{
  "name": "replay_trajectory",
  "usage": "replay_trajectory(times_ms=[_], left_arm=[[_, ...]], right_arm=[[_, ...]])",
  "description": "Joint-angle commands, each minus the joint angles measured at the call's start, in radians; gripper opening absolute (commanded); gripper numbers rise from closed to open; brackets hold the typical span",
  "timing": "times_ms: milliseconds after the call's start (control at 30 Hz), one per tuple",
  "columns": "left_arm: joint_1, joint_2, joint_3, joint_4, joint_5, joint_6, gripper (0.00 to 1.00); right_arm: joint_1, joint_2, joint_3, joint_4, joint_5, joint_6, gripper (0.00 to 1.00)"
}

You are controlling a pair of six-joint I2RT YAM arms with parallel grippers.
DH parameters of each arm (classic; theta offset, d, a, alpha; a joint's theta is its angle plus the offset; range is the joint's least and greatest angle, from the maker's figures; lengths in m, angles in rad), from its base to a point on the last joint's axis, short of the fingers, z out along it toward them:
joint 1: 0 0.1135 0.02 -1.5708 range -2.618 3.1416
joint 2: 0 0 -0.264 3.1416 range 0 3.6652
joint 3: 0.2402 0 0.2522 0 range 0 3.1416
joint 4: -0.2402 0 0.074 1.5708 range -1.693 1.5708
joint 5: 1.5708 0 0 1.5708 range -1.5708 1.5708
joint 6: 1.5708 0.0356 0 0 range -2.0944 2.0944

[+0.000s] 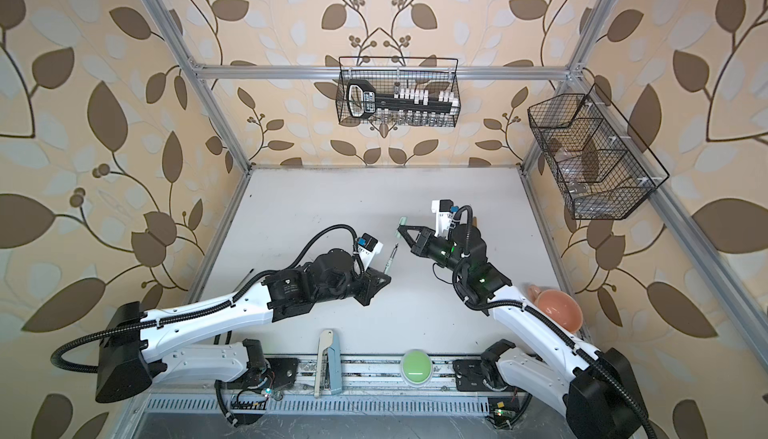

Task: Insert the pens into the pen caps
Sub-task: 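Align the green cap over the pen nib with the right gripper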

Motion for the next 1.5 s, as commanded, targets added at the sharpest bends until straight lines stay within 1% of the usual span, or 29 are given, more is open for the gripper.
replay_trajectory(times_ms=[0, 467, 700, 967, 1167, 1467], left_arm=[[-0.006, -0.025, -0.001, 0.032, -0.020, 0.019, 0.00], [-0.006, -0.051, -0.014, 0.028, -0.043, 0.021, 0.00], [-0.006, -0.063, -0.011, -0.002, -0.066, 0.024, 0.00], [-0.006, -0.051, -0.008, 0.009, -0.050, 0.024, 0.00], [-0.006, -0.040, -0.006, 0.003, -0.043, 0.021, 0.00], [-0.006, -0.045, -0.011, 0.008, -0.048, 0.022, 0.00]], right_arm=[[0.008, -0.022, -0.021, 0.021, 0.015, 0.016, 0.00], [0.018, -0.014, -0.014, 0.040, -0.013, 0.034, 0.00], [0.030, -0.009, -0.009, 0.050, -0.014, 0.037, 0.00], [0.035, -0.019, 0.005, 0.058, 0.020, 0.034, 0.00], [0.025, -0.013, 0.057, 0.039, 0.004, 0.013, 0.00], [0.029, -0.029, 0.057, 0.008, -0.003, 0.003, 0.00]])
